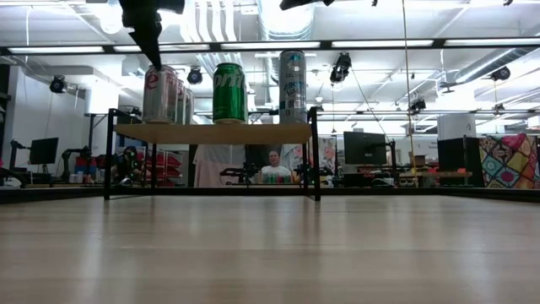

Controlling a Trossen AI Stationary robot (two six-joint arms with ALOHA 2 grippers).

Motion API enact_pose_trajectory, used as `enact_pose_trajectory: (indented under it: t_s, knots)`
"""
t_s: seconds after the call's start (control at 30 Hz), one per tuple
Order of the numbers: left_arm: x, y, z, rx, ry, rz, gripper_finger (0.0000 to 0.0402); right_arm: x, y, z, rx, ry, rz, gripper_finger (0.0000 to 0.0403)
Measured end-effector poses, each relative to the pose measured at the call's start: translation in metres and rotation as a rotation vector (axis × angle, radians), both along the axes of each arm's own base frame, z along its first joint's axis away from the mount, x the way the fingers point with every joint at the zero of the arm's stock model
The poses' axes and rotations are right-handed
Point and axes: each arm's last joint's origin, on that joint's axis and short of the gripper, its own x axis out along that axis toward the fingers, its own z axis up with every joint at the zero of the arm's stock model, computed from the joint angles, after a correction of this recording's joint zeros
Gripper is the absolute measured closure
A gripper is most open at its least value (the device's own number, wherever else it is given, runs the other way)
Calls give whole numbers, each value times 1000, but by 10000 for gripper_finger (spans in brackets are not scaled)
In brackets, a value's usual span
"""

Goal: Place canned beverage on shelf
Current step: Adjust the soda cans on the shelf

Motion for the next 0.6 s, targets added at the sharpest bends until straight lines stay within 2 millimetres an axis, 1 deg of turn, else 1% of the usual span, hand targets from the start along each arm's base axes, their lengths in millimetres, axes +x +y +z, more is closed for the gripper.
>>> enact_pose_trajectory:
  t_s: [0.1,0.2,0.33,0.4,0.5,0.6]
  knots:
    - [3,0,3,-29,-70,-10,402,0,0,0,0,0,0,394]
    - [0,-1,12,-15,-99,4,402,0,0,0,0,0,0,394]
    - [-8,0,28,89,-78,63,402,0,0,0,1,-1,0,394]
    - [-12,0,32,130,-55,87,402,0,0,0,6,-3,-4,394]
    - [-14,1,33,136,-52,99,402,0,0,0,7,-2,-4,394]
    - [-14,3,29,130,-34,102,402,0,0,0,7,-2,-3,394]
